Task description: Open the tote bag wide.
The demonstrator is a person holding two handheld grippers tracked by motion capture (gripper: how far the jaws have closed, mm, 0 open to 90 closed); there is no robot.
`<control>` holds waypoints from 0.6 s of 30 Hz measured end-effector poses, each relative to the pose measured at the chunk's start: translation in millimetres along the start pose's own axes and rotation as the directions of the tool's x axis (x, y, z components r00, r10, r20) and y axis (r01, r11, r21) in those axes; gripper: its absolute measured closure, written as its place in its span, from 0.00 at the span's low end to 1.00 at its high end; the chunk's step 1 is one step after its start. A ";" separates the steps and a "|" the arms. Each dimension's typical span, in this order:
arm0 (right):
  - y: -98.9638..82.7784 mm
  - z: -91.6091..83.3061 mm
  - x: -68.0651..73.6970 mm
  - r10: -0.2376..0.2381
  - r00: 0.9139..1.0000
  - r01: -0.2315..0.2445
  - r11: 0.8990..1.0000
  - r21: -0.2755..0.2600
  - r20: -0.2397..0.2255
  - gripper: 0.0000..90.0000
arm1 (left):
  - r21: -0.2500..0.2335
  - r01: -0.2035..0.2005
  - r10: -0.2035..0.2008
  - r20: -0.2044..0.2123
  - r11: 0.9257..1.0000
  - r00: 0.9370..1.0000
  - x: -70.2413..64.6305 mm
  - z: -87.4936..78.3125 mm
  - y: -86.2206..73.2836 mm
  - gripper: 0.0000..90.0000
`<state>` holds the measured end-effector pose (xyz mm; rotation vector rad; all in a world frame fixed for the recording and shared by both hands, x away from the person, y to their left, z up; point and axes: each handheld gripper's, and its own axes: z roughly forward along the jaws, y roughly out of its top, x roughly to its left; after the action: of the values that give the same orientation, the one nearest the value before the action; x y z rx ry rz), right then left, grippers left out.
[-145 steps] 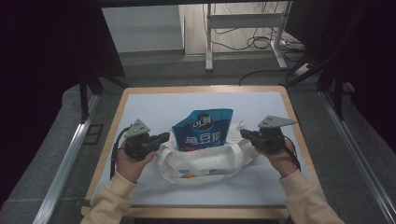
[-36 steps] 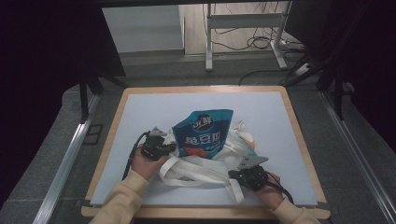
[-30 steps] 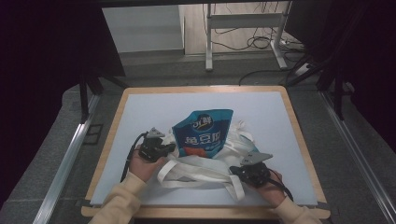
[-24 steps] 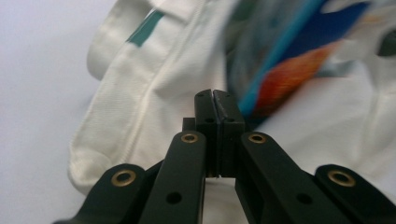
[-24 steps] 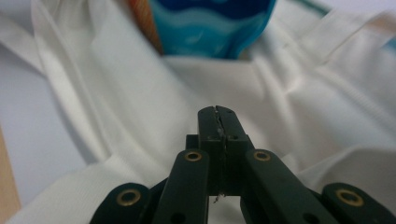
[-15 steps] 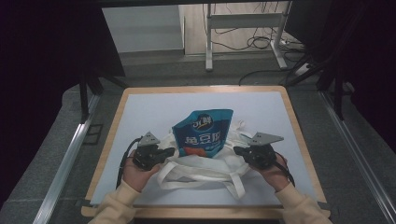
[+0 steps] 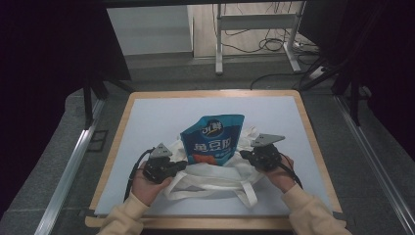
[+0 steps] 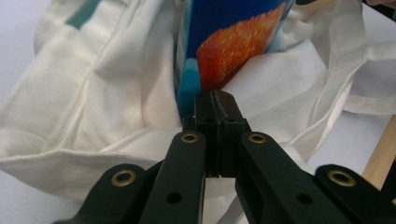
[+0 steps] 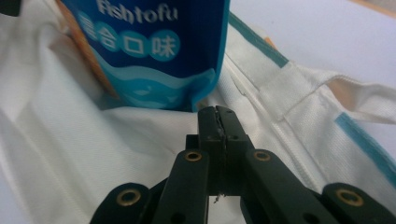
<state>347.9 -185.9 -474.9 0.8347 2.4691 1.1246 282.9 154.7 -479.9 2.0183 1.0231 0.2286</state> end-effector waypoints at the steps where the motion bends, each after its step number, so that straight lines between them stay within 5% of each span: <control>1: -0.3 1.9 -1.0 -0.001 1.000 0.001 1.000 0.007 0.003 0.99 | 0.003 0.000 0.000 0.001 1.000 1.000 -0.3 0.7 -1.1 1.00; 18: -0.4 28.5 -28.6 0.060 0.994 -0.067 0.995 0.071 0.096 0.99 | 0.112 -0.034 0.032 0.023 0.993 0.999 -11.5 15.9 -27.7 1.00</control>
<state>384.2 -187.1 -492.7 0.9710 2.4355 0.9960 267.0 145.4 -508.5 2.1360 1.0094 0.1701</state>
